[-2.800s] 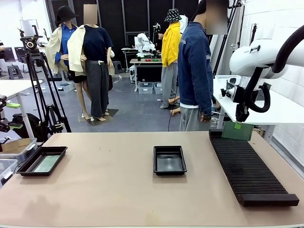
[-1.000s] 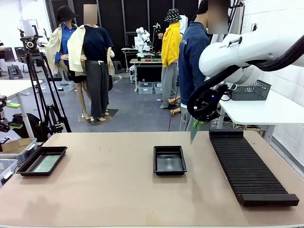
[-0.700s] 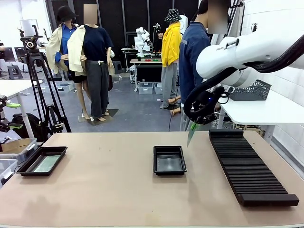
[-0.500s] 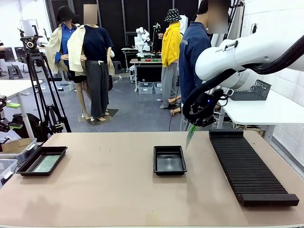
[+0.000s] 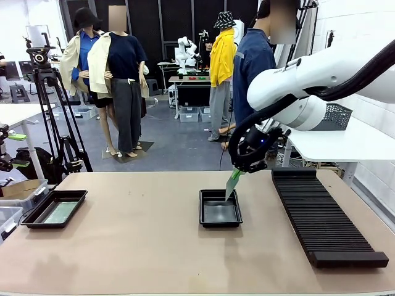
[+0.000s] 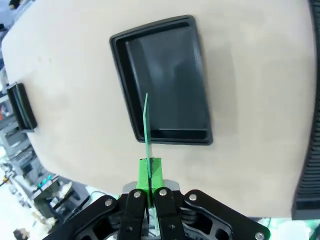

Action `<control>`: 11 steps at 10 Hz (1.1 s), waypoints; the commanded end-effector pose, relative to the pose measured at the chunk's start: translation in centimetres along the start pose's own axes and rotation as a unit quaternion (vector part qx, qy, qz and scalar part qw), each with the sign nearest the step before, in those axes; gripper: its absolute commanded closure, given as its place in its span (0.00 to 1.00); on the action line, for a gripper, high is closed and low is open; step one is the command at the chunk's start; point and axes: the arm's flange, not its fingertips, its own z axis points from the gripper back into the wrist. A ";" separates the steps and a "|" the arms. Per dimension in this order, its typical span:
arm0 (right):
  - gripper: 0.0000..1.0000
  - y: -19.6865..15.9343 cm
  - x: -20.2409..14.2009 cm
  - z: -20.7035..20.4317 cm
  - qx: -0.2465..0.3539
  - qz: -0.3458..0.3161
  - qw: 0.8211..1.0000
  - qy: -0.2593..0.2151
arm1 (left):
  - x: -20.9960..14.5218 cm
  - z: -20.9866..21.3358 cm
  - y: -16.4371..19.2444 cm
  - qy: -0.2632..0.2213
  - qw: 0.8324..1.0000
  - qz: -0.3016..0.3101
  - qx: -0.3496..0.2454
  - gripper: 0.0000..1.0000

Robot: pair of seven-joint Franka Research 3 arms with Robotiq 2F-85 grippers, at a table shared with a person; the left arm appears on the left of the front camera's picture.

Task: Inspect and transfer BCBs to ESD trays.
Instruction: Pick up the Blank PCB from the PCB Rack and place it in the right ESD tray.

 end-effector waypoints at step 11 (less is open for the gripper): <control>1.00 -0.3 2.5 -7.7 0.073 0.049 0.996 0.014 | 0.1 0.1 -0.2 -0.004 1.000 0.001 0.004 0.00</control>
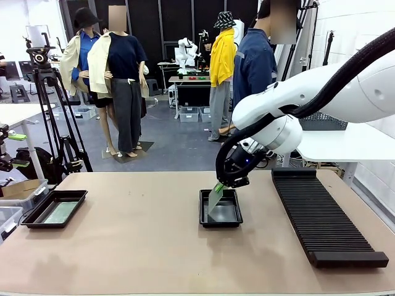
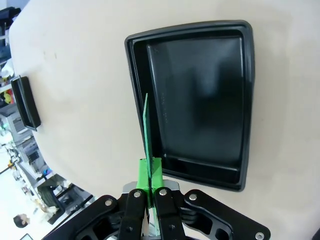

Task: Inspect and transfer BCBs to ESD trays.
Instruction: Pick up the Blank PCB from the PCB Rack and place it in the right ESD tray.

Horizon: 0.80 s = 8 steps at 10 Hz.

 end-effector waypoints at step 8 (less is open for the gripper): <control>1.00 -1.7 2.3 -2.4 0.034 0.043 0.998 -0.009 | 0.1 0.1 -0.2 -0.004 1.000 0.001 0.005 0.00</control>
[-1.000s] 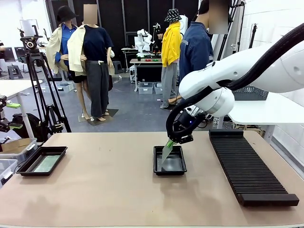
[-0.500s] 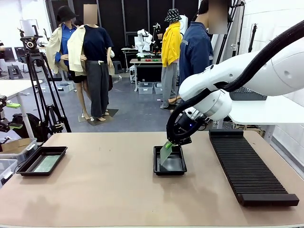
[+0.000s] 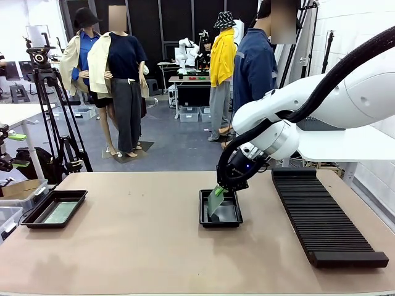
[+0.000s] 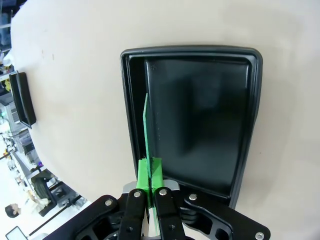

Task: Inspect and transfer BCBs to ESD trays.
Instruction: Pick up the Blank PCB from the PCB Rack and place it in the right ESD tray.

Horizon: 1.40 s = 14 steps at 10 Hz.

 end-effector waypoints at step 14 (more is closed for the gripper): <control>0.00 0.9 0.6 2.5 -0.113 0.007 0.993 -0.023 | 0.1 0.1 -0.2 -0.004 1.000 0.001 0.005 0.00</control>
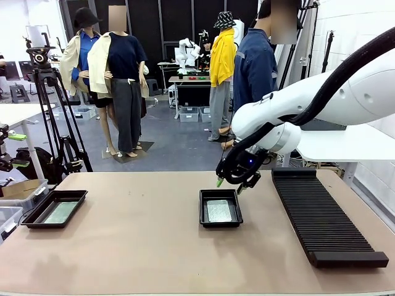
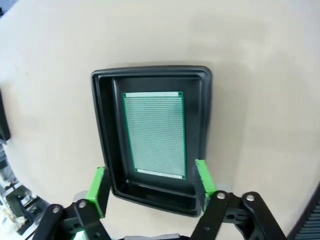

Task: Inspect and transfer BCBs to ESD trays.
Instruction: Pick up the Blank PCB from the PCB Rack and place it in the right ESD tray.

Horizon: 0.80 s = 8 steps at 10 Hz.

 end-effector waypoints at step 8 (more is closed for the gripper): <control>0.00 0.2 -0.2 1.4 -0.014 0.003 1.000 0.001 | 0.1 0.1 -0.2 -0.004 1.000 0.001 0.005 0.00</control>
